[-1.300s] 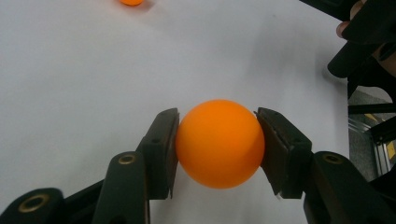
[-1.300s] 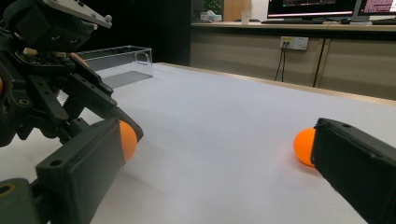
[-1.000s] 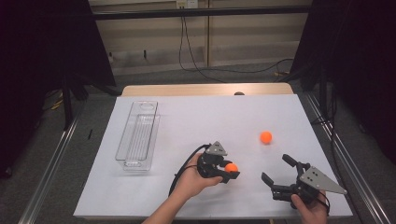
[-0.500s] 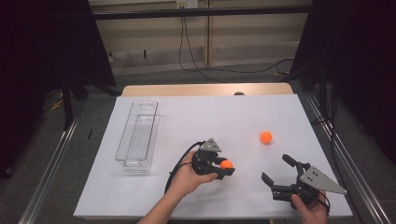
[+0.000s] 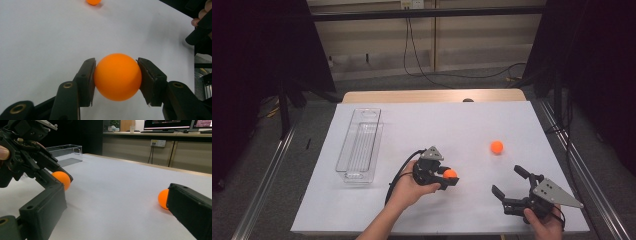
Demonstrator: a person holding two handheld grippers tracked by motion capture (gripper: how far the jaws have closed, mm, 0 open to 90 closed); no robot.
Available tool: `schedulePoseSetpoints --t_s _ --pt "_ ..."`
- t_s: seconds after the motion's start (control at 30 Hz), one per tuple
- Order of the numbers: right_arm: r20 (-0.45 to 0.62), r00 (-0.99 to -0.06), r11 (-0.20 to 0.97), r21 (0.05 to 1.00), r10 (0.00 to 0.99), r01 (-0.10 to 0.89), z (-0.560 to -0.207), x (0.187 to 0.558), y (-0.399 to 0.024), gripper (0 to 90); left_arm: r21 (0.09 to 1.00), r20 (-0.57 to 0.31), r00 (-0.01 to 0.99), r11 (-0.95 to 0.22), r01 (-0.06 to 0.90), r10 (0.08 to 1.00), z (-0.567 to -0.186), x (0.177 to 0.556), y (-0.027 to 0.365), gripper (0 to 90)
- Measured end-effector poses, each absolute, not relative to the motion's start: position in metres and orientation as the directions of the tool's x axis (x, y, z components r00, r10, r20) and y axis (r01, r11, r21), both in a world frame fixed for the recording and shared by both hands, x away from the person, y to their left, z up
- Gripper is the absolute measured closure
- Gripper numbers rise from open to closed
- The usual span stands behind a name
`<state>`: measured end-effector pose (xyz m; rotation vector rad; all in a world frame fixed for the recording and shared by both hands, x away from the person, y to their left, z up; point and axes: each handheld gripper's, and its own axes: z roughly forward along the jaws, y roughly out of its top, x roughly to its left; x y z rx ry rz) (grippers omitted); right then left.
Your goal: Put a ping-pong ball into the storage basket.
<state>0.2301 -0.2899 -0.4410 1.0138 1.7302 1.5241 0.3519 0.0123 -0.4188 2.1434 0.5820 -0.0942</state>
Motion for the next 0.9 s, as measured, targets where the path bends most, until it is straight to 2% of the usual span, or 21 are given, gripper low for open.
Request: schedulePoseSetpoints --t_s 0.9 --pt "0.041 -0.523 0.041 0.989 0.851 0.145 -0.44 0.23 -0.289 2.2 0.754 -0.277 0.871 -0.471 0.458 0.405 -0.413 0.358 0.03 50.8"
